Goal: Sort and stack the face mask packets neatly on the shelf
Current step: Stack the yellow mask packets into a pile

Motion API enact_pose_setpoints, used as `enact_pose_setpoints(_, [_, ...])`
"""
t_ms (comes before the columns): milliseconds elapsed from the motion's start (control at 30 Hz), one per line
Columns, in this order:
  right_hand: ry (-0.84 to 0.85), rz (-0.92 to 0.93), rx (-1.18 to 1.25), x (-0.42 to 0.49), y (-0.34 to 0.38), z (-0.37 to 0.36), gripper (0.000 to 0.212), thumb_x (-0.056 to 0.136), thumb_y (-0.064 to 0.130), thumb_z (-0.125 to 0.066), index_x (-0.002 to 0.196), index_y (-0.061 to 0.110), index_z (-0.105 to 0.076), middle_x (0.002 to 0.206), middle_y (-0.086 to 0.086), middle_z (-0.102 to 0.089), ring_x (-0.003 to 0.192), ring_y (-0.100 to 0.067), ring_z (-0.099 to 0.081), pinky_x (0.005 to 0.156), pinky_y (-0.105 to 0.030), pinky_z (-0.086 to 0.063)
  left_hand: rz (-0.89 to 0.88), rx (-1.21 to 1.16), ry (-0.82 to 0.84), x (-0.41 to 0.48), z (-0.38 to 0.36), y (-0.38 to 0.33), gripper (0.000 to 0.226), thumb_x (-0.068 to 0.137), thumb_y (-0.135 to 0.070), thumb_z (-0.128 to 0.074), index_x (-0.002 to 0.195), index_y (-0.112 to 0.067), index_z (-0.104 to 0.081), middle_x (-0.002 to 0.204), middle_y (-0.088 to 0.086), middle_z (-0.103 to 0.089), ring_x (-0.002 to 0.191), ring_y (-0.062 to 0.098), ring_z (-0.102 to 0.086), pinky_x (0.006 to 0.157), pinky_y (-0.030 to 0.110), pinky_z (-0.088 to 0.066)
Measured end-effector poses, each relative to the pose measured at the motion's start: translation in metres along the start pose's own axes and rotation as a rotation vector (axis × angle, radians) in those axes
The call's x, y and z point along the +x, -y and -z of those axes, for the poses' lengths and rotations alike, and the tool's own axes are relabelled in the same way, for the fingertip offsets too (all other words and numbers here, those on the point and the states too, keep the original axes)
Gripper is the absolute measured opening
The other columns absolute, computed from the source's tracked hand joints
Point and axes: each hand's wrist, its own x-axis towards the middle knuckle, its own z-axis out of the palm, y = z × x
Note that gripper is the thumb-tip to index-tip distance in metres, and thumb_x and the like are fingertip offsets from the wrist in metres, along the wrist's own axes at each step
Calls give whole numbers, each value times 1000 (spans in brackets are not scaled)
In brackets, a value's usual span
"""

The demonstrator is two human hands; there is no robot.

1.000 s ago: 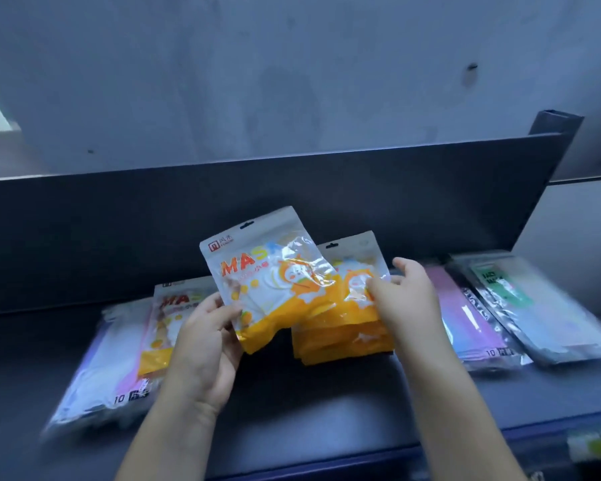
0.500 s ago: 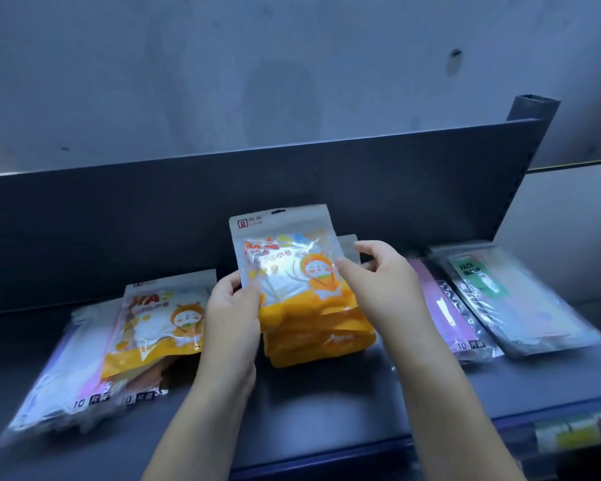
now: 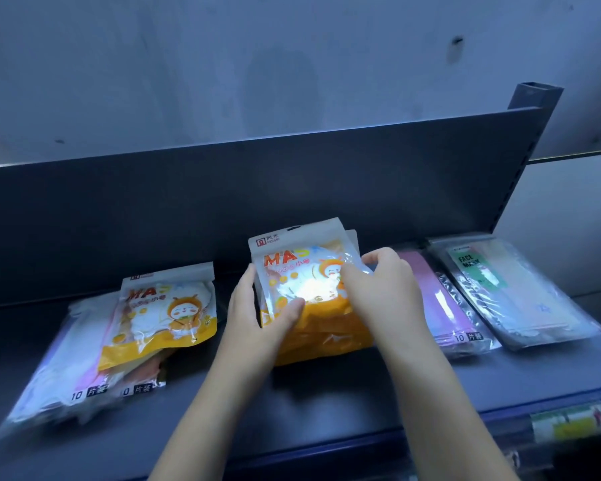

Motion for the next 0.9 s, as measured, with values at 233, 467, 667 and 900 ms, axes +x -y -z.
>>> enact_pose_setpoints(233, [-11, -20, 42, -5, 0, -2, 20, 93, 31, -61, 104, 15, -64, 103, -2, -67, 90, -27, -60, 70, -36, -45, -82, 235, 117, -15, 2, 9, 145, 53, -37, -97, 151, -64, 6, 163, -23, -15, 145, -3, -30, 116, 22, -35])
enact_pose_setpoints(467, [-36, -13, 21, -4, -5, 0, 12, 92, 27, -57, 91, 16, -56, 98, -4, -61, 79, -22, -57, 59, -35, -39, -238, 428, 16, -25, -4, 18, 143, 71, -8, -84, 149, -60, 25, 161, -28, -8, 131, 8, -42, 85, 17, -41])
enact_pose_setpoints(667, [16, -19, 118, -5, -8, 1, 14, 93, 29, -59, 99, 16, -56, 90, 7, -61, 80, -12, -57, 62, -33, -41, -207, 475, -70, -23, -1, 18, 137, 79, -16, -82, 147, -59, 29, 161, -13, -22, 122, 16, -53, 84, 25, -39])
enact_pose_setpoints(900, [41, 8, 205, -8, -5, -4, 9, 98, 26, -59, 105, 31, -54, 94, 16, -61, 94, -17, -59, 74, -31, -41, -150, 419, -90, -23, 0, 25, 133, 75, -24, -86, 153, -56, 17, 158, -11, -30, 134, 16, -50, 98, 32, -45])
